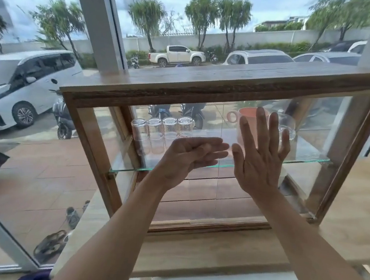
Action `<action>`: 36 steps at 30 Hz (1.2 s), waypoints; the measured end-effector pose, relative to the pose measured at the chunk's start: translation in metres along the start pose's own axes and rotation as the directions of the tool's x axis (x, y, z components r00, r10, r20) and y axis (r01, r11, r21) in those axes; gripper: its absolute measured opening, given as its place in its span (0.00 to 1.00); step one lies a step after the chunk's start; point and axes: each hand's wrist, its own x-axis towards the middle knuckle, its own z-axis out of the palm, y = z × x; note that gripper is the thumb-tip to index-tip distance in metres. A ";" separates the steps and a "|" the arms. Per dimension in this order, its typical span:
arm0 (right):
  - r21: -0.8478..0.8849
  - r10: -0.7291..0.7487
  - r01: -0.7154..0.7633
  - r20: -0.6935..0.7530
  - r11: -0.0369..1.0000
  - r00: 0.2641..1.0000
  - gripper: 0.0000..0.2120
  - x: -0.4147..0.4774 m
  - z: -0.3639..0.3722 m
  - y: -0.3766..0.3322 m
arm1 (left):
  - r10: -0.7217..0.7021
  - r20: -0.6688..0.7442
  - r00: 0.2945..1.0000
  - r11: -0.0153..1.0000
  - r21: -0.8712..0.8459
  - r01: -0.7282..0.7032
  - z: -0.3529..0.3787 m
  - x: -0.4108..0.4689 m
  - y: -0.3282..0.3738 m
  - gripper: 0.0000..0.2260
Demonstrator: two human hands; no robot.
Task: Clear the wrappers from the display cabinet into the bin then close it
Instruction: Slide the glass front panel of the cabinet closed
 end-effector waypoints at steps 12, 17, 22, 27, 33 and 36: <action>-0.002 0.020 -0.020 0.028 1.000 0.999 0.27 0.002 -0.002 -0.004 | 0.166 -0.540 0.825 0.961 0.277 -0.012 -0.081 -0.078 0.023 0.03; 0.152 0.016 -0.019 0.018 0.988 1.000 0.27 0.001 -0.021 -0.018 | 0.248 -0.637 0.730 0.742 0.609 0.279 -0.056 -0.114 0.020 0.26; 0.223 -0.294 0.265 0.111 0.938 0.949 0.29 0.004 -0.038 -0.059 | 0.672 -0.225 0.705 0.162 0.974 0.158 -0.036 -0.126 0.028 0.41; 0.175 -0.354 0.315 0.277 0.933 0.893 0.41 0.014 -0.036 -0.083 | 0.495 -0.098 0.863 -0.103 0.980 0.170 -0.044 -0.099 0.030 0.57; 0.090 -0.311 0.299 0.372 0.950 0.875 0.56 0.017 -0.034 -0.086 | 0.421 -0.051 0.906 -0.278 0.943 0.182 -0.038 -0.084 0.032 0.60; 0.086 -0.307 0.297 0.372 0.951 0.876 0.58 0.018 -0.034 -0.087 | 0.415 -0.054 0.908 -0.319 0.926 0.200 -0.034 -0.080 0.030 0.61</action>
